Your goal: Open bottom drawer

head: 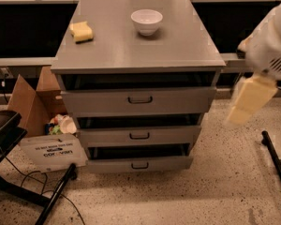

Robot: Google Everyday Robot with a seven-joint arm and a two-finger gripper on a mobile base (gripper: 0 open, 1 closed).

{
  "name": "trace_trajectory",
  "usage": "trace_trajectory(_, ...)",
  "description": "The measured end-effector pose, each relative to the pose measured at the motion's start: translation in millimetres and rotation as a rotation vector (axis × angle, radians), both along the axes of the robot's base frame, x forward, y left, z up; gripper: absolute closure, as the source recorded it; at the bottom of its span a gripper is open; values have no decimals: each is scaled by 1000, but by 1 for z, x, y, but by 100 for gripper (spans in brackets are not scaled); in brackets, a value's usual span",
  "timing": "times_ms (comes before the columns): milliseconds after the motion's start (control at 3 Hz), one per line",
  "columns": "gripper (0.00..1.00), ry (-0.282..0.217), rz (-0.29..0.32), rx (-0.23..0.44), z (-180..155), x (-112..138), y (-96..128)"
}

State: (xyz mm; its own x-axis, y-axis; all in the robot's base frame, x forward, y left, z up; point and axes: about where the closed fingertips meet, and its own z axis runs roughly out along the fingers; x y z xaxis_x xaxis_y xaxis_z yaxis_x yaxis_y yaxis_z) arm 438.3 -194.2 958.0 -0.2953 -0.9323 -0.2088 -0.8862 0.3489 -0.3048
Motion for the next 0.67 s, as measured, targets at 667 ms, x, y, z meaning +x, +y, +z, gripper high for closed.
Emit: trace_trajectory(667, 0, 126, -38, -34, -151, 1, 21)
